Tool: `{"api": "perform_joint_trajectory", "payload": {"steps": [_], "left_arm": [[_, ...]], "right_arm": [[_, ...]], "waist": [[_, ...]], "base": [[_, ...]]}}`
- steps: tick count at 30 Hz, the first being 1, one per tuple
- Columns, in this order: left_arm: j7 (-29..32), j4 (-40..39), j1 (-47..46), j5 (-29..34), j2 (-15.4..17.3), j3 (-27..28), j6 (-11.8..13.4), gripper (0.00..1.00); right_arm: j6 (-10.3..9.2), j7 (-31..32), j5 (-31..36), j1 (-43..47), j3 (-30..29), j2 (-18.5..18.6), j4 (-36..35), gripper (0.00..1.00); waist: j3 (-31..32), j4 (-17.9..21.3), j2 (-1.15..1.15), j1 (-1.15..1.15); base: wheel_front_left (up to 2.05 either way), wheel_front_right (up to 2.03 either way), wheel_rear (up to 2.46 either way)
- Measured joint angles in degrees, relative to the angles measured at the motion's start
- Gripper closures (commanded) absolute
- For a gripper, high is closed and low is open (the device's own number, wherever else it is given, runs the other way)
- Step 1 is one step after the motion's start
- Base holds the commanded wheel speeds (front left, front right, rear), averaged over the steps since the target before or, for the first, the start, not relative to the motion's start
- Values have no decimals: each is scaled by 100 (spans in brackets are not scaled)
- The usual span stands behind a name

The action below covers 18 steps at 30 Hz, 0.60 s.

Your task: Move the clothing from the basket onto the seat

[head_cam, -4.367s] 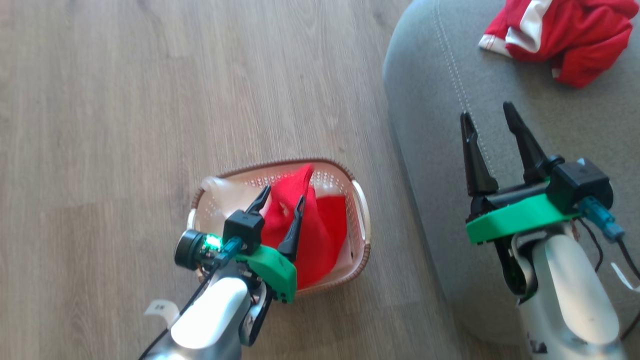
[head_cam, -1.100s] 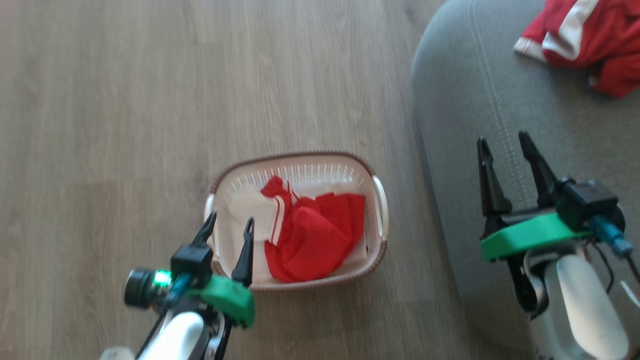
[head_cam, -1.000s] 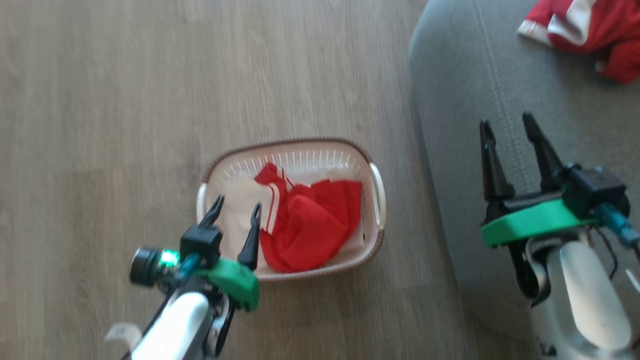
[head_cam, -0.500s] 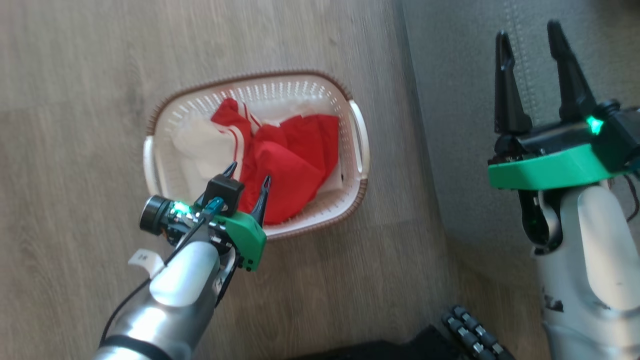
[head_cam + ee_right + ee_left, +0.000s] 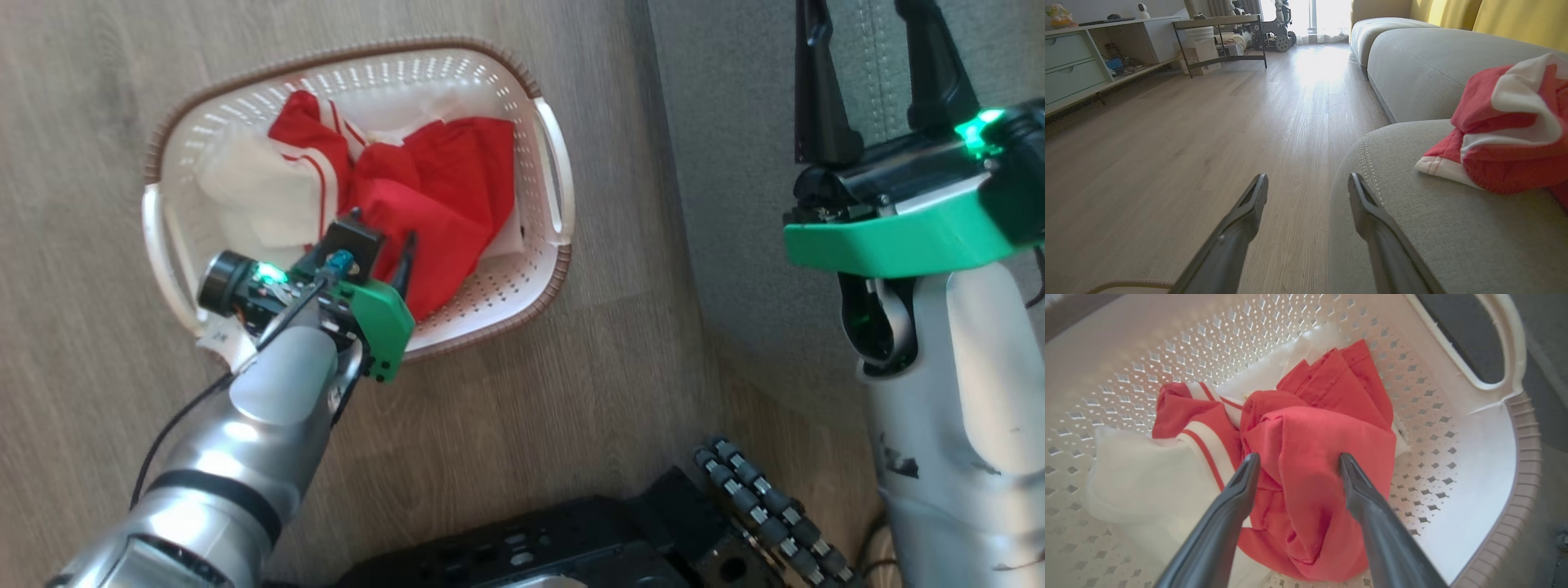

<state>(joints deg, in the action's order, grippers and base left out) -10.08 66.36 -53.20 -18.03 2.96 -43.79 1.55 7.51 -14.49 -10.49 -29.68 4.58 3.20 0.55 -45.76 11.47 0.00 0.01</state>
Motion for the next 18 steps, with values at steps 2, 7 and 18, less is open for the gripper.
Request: {"api": "perform_joint_trajectory", "payload": {"steps": [2,7,18], "left_arm": [[103,240,-176,2,-7,-9,52,0],[108,426,-275,-1,-12,-12,42,0],[-90,346,-249,-218,-31,-196,-225,100]], "right_arm": [[0,-16,-83,-105,49,0,-30,0],[0,-16,-174,-188,168,0,-33,0],[0,-16,-178,-202,269,0,58,0]], "waist": [[-154,83,0,0],[-296,198,0,0],[-113,261,0,0]], "base": [[0,0,0],[0,0,0],[0,0,0]]}}
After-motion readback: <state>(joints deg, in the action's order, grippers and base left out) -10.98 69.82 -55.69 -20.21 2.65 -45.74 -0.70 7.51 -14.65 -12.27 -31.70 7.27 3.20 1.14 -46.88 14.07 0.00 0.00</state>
